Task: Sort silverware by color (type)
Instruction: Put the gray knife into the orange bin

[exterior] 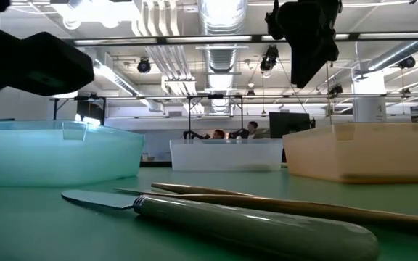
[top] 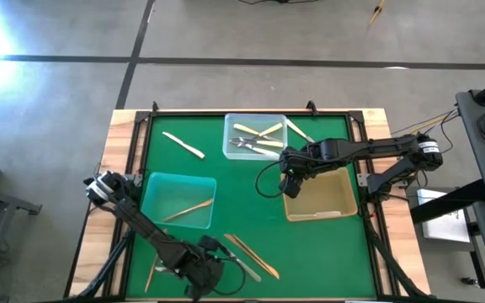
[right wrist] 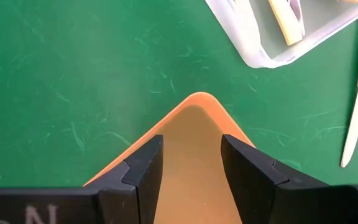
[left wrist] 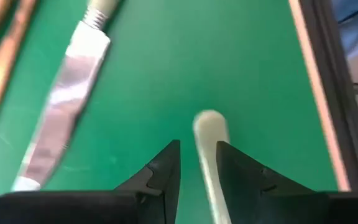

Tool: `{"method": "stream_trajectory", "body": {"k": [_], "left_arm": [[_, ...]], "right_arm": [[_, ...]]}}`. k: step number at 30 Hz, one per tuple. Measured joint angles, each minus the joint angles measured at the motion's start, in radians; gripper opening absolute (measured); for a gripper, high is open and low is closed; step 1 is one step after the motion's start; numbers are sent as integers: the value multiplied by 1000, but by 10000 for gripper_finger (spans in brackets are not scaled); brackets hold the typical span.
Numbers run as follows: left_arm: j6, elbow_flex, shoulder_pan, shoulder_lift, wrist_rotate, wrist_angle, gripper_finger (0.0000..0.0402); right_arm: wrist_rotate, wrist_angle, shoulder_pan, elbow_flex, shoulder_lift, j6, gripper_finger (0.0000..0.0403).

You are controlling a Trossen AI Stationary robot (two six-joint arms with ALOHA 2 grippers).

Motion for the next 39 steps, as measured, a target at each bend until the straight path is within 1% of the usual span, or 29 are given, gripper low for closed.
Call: {"method": "stream_trajectory", "body": {"k": [8,13,19,22,25,32,35,37,39], "left_arm": [[-13,-3,22,0,-8,25,86],[-70,-3,20,0,41,32,86],[-75,-3,19,1,42,50,86],[-75,-3,16,17,52,54,86],[-72,-1,12,52,103,70,86],[-74,3,12,106,110,77,85],[-81,3,13,107,112,76,73],[-103,2,15,106,117,75,52],[-135,2,17,105,158,85,22]], "right_arm": [[-1,-4,0,0,0,-1,153],[-1,-5,0,0,0,-11,153],[-1,-5,0,0,0,-24,153],[-1,-5,0,0,0,-25,153],[-1,-8,0,0,0,-27,153],[0,-14,0,0,0,-30,153],[0,-24,0,0,0,-31,153],[0,-29,0,0,0,-31,153],[0,-31,0,0,0,-31,153]]}}
